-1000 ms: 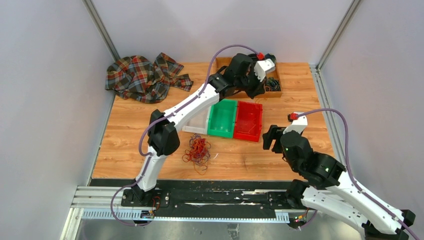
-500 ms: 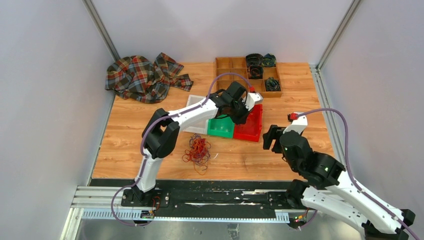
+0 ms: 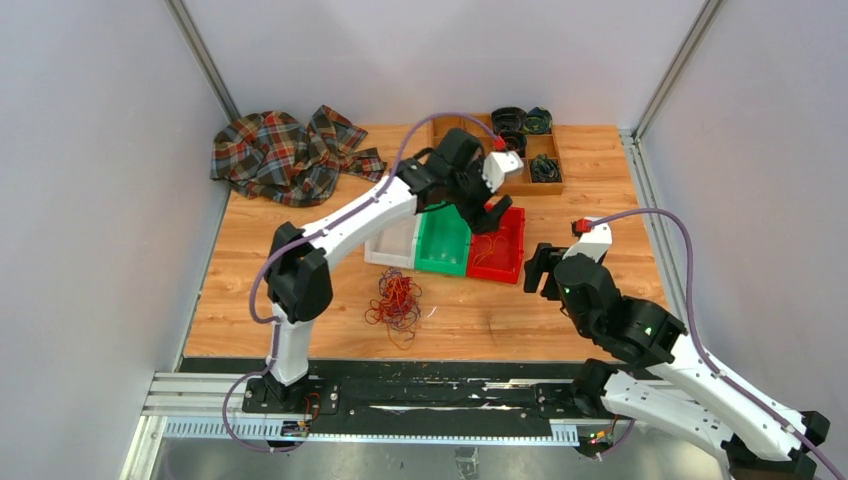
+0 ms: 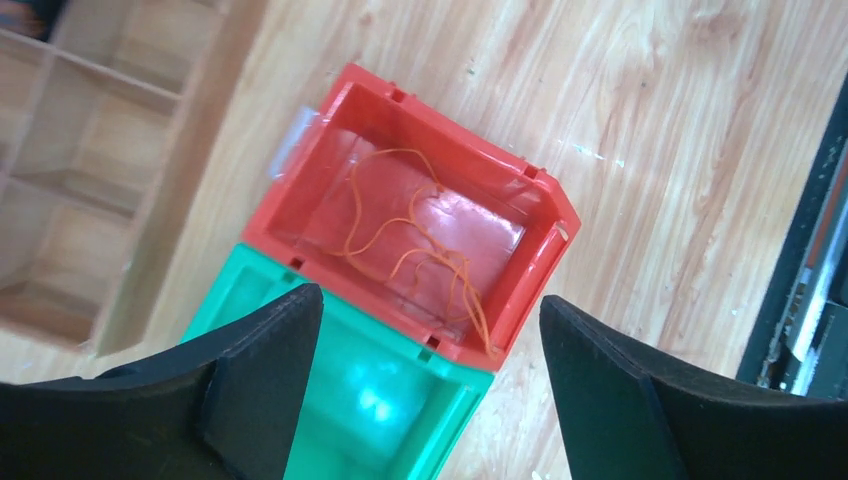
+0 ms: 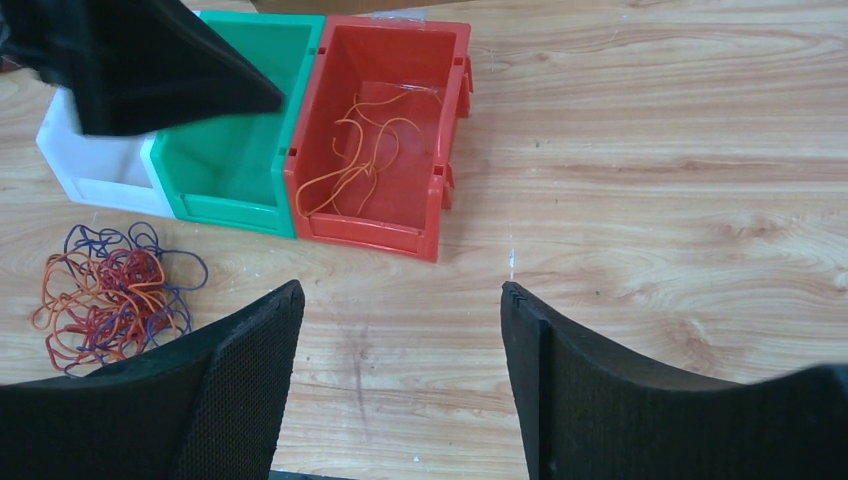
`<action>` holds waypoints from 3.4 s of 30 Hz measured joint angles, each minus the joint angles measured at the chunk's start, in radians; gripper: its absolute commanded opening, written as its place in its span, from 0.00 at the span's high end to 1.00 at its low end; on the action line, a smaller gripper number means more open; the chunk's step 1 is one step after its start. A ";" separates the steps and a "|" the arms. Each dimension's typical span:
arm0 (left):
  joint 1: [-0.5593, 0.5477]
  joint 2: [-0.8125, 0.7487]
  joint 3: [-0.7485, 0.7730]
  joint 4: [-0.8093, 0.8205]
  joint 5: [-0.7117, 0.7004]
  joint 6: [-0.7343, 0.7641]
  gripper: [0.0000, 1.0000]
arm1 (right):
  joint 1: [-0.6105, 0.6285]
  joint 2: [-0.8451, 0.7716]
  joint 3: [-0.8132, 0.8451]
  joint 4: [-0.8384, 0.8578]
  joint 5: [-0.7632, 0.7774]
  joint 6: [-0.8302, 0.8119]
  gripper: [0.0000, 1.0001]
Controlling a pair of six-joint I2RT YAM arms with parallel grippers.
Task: Untangle the cables
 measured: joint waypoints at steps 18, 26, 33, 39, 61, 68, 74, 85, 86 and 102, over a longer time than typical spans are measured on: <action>0.241 -0.491 -0.497 -0.302 0.138 0.205 0.39 | 0.000 0.234 -0.015 0.240 -0.176 -0.076 0.35; 0.246 -0.507 -0.692 -0.258 0.136 0.221 0.53 | 0.001 0.271 -0.046 0.316 -0.263 -0.085 0.39; 0.247 -0.546 -0.746 -0.174 0.138 0.086 0.61 | 0.002 0.274 -0.076 0.334 -0.270 -0.085 0.39; 0.247 -0.603 -0.819 -0.128 0.043 0.005 0.79 | 0.005 0.317 -0.077 0.357 -0.275 -0.088 0.42; 0.307 -0.676 -0.599 -0.246 0.170 0.000 0.99 | 0.031 0.344 -0.066 0.460 -0.336 -0.152 0.25; 0.307 -0.772 -0.562 -0.307 0.259 -0.013 0.99 | 0.062 0.387 -0.066 0.744 -0.462 -0.207 0.21; 0.307 -0.775 -0.491 -0.320 0.312 -0.055 0.99 | 0.106 0.500 -0.038 0.908 -0.521 -0.220 0.20; 0.307 -0.796 -0.465 -0.343 0.362 -0.096 0.99 | 0.115 0.608 0.009 1.020 -0.512 -0.219 0.27; 0.307 -0.796 -0.463 -0.347 0.368 -0.098 0.99 | 0.115 0.616 0.014 1.028 -0.505 -0.218 0.27; 0.307 -0.794 -0.194 -0.379 0.412 -0.143 0.99 | 0.148 0.808 0.059 1.181 -0.481 -0.220 0.29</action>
